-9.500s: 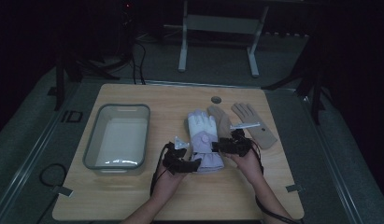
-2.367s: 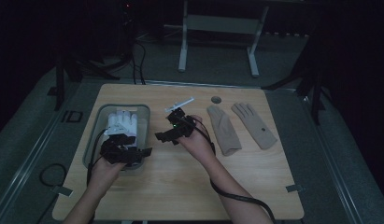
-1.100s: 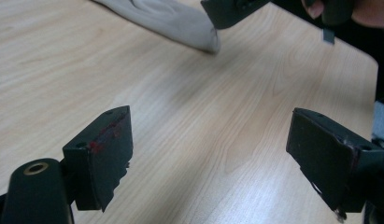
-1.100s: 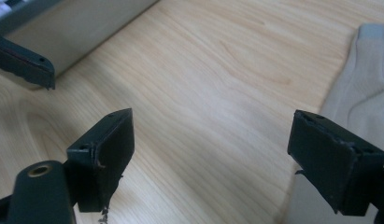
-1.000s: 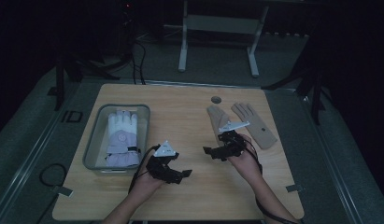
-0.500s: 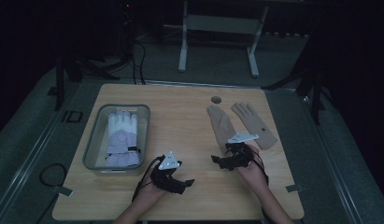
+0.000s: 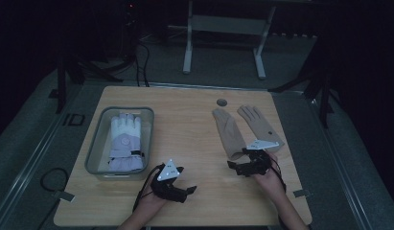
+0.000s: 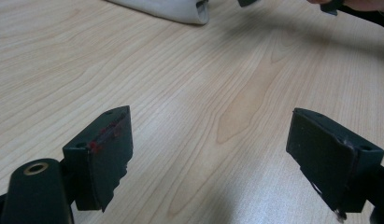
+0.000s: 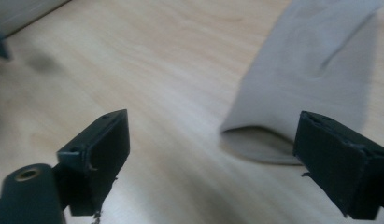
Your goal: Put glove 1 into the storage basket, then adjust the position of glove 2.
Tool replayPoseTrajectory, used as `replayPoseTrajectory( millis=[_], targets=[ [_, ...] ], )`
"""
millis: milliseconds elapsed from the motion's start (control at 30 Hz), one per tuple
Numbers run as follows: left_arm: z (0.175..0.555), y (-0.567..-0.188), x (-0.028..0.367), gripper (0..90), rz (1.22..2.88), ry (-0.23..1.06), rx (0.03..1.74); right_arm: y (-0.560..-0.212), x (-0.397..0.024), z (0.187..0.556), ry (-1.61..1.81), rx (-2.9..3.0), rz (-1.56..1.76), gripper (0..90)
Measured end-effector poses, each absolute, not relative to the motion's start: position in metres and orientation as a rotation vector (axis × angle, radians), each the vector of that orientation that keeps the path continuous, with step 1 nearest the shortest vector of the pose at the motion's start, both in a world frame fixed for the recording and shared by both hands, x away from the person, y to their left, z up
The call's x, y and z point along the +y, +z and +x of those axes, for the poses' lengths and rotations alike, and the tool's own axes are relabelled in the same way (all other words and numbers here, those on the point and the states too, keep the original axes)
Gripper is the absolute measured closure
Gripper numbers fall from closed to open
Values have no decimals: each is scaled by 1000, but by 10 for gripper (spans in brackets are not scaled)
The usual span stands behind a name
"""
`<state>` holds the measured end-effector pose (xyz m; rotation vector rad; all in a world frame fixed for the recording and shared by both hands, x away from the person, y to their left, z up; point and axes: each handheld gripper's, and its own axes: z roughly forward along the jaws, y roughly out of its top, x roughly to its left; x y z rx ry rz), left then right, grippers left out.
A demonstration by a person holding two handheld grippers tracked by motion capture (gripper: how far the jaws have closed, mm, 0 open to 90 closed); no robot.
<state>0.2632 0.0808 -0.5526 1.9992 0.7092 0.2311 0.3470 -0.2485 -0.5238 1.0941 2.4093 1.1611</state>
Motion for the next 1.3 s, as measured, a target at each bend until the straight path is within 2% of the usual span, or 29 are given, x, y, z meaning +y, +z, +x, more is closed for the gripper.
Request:
replayPoseTrajectory(
  millis=[233, 433, 567, 1067, 1300],
  targets=[
    [262, -554, 80, 149, 2007, 236, 714, -520, -252, 365, 1144, 2379, 1110, 135],
    [259, -552, 80, 142, 1996, 251, 707, -517, -250, 395, 1089, 2314, 1085, 348],
    [259, -553, 79, 142, 2004, 254, 702, -518, -244, 413, 1076, 2308, 1109, 422],
    [256, -551, 80, 140, 1995, 256, 690, -523, -228, 464, 1009, 2327, 1094, 404],
    [256, -550, 80, 90, 1979, 266, 697, -527, -223, 478, 960, 2348, 1126, 399]
  ],
)
